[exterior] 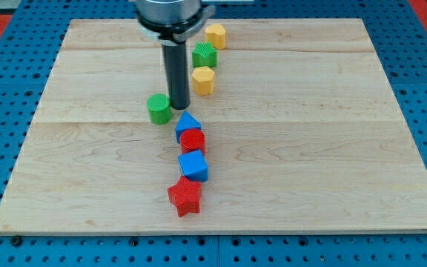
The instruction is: Move the green circle towards center left
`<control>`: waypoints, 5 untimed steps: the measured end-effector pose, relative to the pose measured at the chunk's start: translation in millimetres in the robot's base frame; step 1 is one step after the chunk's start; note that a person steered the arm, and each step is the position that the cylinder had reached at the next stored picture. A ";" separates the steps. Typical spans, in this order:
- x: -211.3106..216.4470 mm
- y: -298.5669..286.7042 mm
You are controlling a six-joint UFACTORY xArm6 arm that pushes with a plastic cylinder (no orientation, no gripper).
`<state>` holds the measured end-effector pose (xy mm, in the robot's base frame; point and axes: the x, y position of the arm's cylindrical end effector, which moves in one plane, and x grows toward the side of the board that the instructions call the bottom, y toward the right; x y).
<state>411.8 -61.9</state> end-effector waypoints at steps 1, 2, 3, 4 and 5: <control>20.8 26.0; 21.1 -16.3; 20.8 -70.5; 0.9 -77.1; 11.5 47.2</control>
